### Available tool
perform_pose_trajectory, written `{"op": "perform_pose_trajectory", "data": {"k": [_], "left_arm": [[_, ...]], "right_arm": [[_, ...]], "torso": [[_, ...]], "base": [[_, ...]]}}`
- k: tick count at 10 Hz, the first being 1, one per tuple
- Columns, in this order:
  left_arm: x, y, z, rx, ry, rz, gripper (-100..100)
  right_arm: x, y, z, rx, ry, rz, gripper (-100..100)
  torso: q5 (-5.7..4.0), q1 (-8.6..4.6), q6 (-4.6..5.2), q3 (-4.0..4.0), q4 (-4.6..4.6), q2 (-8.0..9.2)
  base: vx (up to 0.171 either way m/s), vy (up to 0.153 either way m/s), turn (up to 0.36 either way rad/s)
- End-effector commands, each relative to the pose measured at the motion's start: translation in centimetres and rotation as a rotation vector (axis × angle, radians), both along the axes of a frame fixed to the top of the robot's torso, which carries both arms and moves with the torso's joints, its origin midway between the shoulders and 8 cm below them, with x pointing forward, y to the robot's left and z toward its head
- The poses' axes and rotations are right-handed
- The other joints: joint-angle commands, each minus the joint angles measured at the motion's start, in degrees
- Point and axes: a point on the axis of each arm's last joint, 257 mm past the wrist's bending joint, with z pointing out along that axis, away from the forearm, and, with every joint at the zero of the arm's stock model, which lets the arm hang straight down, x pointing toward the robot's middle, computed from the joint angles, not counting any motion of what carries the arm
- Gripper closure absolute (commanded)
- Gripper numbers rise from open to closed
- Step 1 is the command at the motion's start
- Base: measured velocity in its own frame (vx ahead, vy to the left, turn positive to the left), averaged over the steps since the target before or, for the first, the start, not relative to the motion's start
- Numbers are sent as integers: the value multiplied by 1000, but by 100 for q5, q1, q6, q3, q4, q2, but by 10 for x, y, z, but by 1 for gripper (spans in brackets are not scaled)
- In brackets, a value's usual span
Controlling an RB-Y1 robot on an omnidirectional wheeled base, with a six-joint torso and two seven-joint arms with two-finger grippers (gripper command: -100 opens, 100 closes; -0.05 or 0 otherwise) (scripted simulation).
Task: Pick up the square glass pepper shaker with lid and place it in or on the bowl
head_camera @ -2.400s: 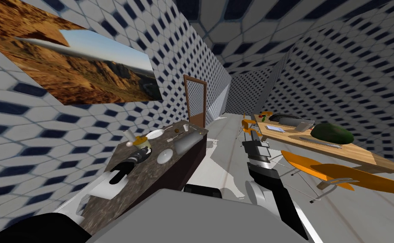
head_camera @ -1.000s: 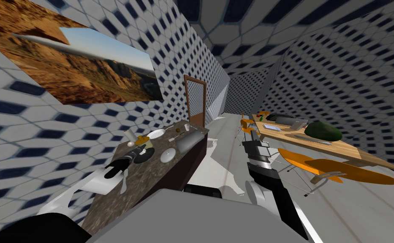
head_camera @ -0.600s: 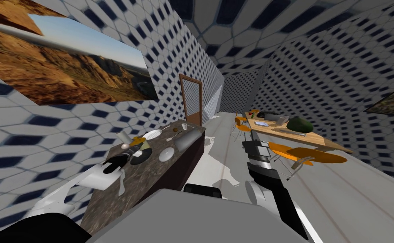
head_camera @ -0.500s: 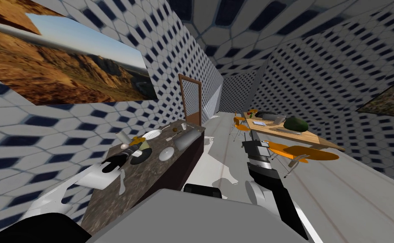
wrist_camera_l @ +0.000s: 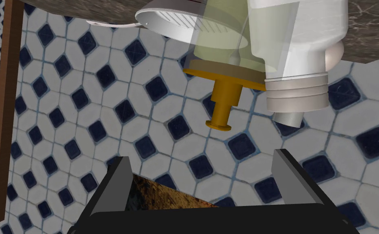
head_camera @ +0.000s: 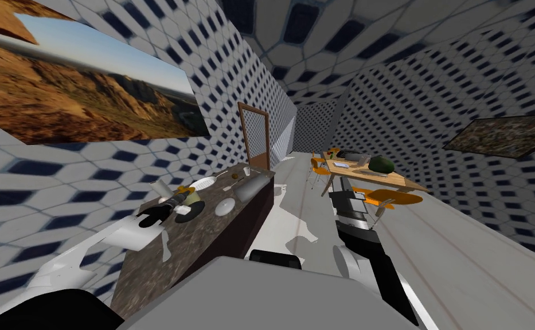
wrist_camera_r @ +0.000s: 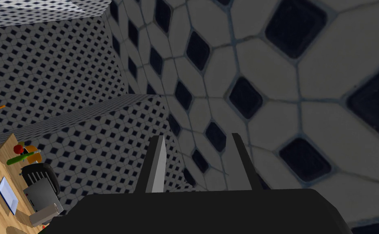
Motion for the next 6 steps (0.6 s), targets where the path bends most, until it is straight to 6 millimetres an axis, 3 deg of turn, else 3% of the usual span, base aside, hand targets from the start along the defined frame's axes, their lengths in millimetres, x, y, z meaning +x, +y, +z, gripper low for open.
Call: {"op": "perform_pose_trajectory", "data": {"k": [1,6], "left_arm": [[0,0,0,0,0,0,0],[0,0,0,0,0,0,0]], "right_arm": [[0,0,0,0,0,0,0],[0,0,0,0,0,0,0]], "torso": [[0,0,0,0,0,0],[-1,-3,1,-13,-5,-21]], "base": [[-7,1,6],[0,0,0]]}}
